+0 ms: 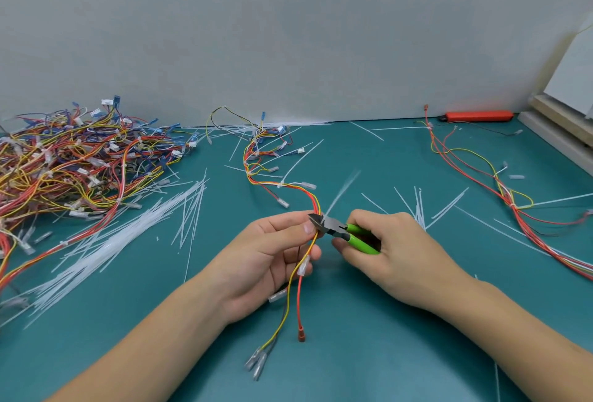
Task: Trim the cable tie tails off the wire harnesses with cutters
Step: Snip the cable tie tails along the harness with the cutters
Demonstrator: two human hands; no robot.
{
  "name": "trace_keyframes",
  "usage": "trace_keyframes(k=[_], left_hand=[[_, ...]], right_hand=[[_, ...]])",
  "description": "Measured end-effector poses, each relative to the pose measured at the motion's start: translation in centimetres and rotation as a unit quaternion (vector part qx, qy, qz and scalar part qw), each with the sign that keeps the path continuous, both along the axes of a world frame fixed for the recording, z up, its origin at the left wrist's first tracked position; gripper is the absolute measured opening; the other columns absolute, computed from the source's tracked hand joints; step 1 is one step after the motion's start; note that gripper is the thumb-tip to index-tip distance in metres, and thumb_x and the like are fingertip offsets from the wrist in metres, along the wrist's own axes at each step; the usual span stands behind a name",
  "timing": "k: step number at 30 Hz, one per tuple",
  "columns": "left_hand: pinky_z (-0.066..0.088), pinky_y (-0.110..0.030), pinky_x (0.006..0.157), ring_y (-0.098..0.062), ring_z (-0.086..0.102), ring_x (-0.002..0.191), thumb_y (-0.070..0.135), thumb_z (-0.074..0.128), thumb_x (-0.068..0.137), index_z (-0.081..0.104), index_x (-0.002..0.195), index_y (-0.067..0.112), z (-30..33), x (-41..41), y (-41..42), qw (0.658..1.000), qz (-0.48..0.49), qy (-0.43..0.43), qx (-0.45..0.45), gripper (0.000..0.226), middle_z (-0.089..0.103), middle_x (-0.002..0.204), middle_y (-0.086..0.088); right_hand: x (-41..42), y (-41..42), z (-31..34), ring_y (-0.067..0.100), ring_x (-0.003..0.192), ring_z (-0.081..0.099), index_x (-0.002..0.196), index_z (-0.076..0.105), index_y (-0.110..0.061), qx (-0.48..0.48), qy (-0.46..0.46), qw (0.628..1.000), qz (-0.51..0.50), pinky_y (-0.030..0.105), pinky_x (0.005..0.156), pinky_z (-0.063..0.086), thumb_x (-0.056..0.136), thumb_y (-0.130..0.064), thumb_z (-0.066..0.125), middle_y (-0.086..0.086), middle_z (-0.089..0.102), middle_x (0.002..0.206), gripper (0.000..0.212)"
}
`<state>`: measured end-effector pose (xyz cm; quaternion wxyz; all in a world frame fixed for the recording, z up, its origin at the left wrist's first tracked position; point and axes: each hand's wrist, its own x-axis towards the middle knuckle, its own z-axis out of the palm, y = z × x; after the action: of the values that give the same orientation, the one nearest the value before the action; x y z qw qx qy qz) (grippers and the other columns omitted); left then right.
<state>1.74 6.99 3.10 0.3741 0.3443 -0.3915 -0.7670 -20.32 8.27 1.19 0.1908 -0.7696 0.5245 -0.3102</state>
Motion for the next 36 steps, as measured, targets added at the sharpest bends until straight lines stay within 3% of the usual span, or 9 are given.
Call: trace_keyframes(k=[4, 7, 11, 18, 22, 25, 29, 34, 36], left_hand=[[0.050, -0.022, 0.052, -0.014, 0.064, 0.062, 0.009, 0.067, 0.087, 0.073, 0.113, 0.001, -0.03, -0.01, -0.06, 1.000, 0.001, -0.002, -0.001, 0.028, 0.065, 0.084, -0.006], [0.050, -0.022, 0.053, -0.013, 0.064, 0.061, 0.010, 0.069, 0.084, 0.077, 0.102, 0.005, -0.04, 0.01, -0.04, 1.000, 0.004, 0.000, 0.000, 0.020, 0.066, 0.080, -0.005], [0.051, -0.022, 0.053, -0.014, 0.064, 0.063, 0.010, 0.069, 0.085, 0.077, 0.105, 0.005, -0.08, -0.02, -0.09, 1.000, 0.010, 0.001, 0.004, 0.022, 0.066, 0.083, -0.007], [0.051, -0.023, 0.052, -0.014, 0.065, 0.062, 0.009, 0.070, 0.084, 0.074, 0.110, 0.002, -0.12, -0.01, -0.07, 1.000, 0.013, 0.002, 0.004, 0.027, 0.067, 0.084, -0.007], [0.051, -0.023, 0.053, -0.014, 0.065, 0.063, 0.007, 0.072, 0.087, 0.072, 0.112, 0.001, -0.22, 0.10, -0.11, 1.000, 0.005, 0.007, 0.000, 0.026, 0.067, 0.085, -0.007], [0.051, -0.022, 0.053, -0.014, 0.065, 0.063, 0.009, 0.069, 0.086, 0.073, 0.108, 0.002, -0.20, 0.04, -0.08, 1.000, 0.004, 0.001, -0.003, 0.024, 0.069, 0.085, -0.005], [0.051, -0.022, 0.052, -0.014, 0.065, 0.063, 0.008, 0.068, 0.086, 0.074, 0.108, 0.003, -0.09, -0.09, -0.07, 1.000, 0.006, -0.001, -0.005, 0.024, 0.069, 0.085, -0.004], [0.051, -0.022, 0.052, -0.015, 0.065, 0.062, 0.008, 0.068, 0.086, 0.076, 0.105, 0.004, -0.24, -0.03, -0.12, 1.000, 0.008, 0.001, -0.002, 0.022, 0.066, 0.081, -0.006], [0.050, -0.022, 0.052, -0.015, 0.065, 0.061, 0.009, 0.069, 0.085, 0.076, 0.106, 0.004, -0.31, -0.01, -0.17, 1.000, 0.009, 0.000, 0.001, 0.023, 0.066, 0.078, -0.008]], right_hand=[[0.21, 0.28, 0.00, 0.014, 0.057, 0.043, 0.077, 0.048, -0.032, 0.004, 0.000, 1.000, -0.006, 0.034, 0.053, 0.039, 0.092, -0.050, 0.062, -0.008, 0.050, 0.063, 0.028], [0.37, 0.73, -0.01, 0.011, 0.071, 0.052, 0.079, 0.048, -0.040, 0.004, 0.007, 1.000, -0.005, 0.030, 0.058, 0.041, 0.086, -0.060, 0.058, -0.017, 0.057, 0.075, 0.024], [0.35, 0.71, 0.19, 0.005, 0.093, 0.054, 0.088, 0.052, -0.042, 0.007, 0.018, 1.000, -0.008, 0.028, 0.074, 0.045, 0.083, -0.062, 0.056, -0.027, 0.057, 0.094, 0.021], [0.44, 0.67, 0.26, 0.005, 0.102, 0.053, 0.104, 0.058, -0.040, -0.010, 0.021, 1.000, 0.000, 0.036, 0.092, 0.046, 0.085, -0.061, 0.054, -0.022, 0.061, 0.094, 0.029], [0.31, 0.45, 0.07, 0.009, 0.081, 0.053, 0.089, 0.053, -0.037, -0.011, 0.016, 1.000, 0.002, 0.032, 0.074, 0.046, 0.090, -0.054, 0.059, -0.015, 0.056, 0.078, 0.018], [0.20, 0.31, -0.02, 0.016, 0.059, 0.040, 0.079, 0.046, -0.025, 0.003, 0.015, 1.000, -0.011, 0.032, 0.054, 0.035, 0.094, -0.043, 0.063, -0.006, 0.049, 0.063, 0.030], [0.23, 0.46, -0.09, 0.016, 0.057, 0.040, 0.077, 0.046, -0.028, 0.010, 0.015, 1.000, -0.020, 0.035, 0.053, 0.037, 0.093, -0.044, 0.063, -0.007, 0.049, 0.062, 0.029], [0.22, 0.84, 0.07, 0.005, 0.092, 0.054, 0.092, 0.058, -0.039, -0.005, 0.020, 1.000, -0.013, 0.023, 0.073, 0.043, 0.086, -0.054, 0.060, -0.021, 0.059, 0.086, 0.017], [0.27, 0.68, 0.18, 0.005, 0.102, 0.053, 0.104, 0.061, -0.039, -0.004, 0.024, 1.000, -0.007, 0.027, 0.086, 0.044, 0.086, -0.052, 0.059, -0.023, 0.060, 0.091, 0.022]])
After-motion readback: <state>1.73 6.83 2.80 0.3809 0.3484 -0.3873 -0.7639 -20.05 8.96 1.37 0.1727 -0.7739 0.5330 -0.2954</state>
